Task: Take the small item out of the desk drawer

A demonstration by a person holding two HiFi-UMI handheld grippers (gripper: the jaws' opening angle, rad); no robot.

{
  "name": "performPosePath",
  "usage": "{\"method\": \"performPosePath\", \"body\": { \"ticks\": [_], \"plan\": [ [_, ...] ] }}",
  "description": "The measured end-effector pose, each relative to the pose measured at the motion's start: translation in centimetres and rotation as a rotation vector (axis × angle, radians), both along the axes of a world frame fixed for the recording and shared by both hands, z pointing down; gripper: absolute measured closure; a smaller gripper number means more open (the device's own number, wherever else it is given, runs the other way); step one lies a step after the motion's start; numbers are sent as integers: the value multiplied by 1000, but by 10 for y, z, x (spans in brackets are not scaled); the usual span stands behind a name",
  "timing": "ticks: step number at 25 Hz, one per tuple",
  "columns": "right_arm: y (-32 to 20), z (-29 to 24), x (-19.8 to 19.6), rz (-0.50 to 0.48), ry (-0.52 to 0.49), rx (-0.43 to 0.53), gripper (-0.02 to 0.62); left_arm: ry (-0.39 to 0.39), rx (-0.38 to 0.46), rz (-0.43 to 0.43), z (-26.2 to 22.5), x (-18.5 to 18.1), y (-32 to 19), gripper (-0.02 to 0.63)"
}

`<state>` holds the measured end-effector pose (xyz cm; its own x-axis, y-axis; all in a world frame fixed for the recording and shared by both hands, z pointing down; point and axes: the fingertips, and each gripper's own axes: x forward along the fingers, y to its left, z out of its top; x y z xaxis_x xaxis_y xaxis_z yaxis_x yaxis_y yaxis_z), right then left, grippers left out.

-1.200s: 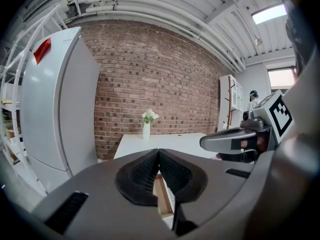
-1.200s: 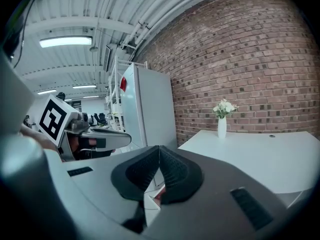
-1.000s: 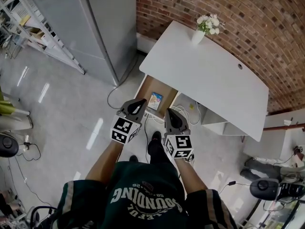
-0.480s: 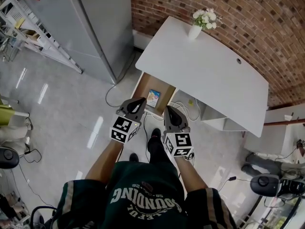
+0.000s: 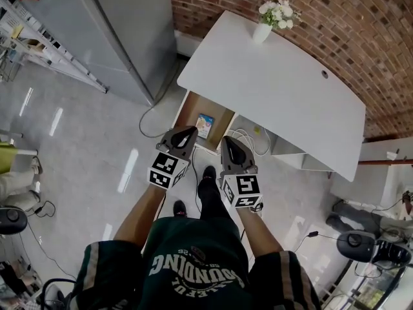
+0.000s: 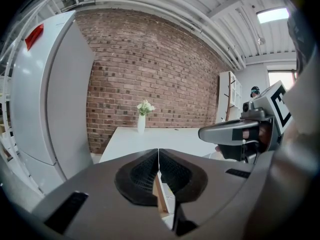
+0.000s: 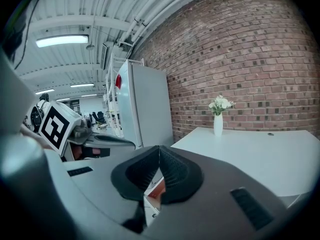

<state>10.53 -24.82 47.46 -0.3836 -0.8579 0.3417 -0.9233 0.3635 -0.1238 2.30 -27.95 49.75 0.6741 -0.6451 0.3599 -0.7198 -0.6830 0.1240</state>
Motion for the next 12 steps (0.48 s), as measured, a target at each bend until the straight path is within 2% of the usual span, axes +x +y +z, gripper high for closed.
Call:
{"method": "performPosePath", "body": {
  "ticks": [12],
  "plan": [
    [-30, 23, 10, -20, 5, -45, 571, -21, -63, -25, 37, 8, -25, 589]
  ]
}}
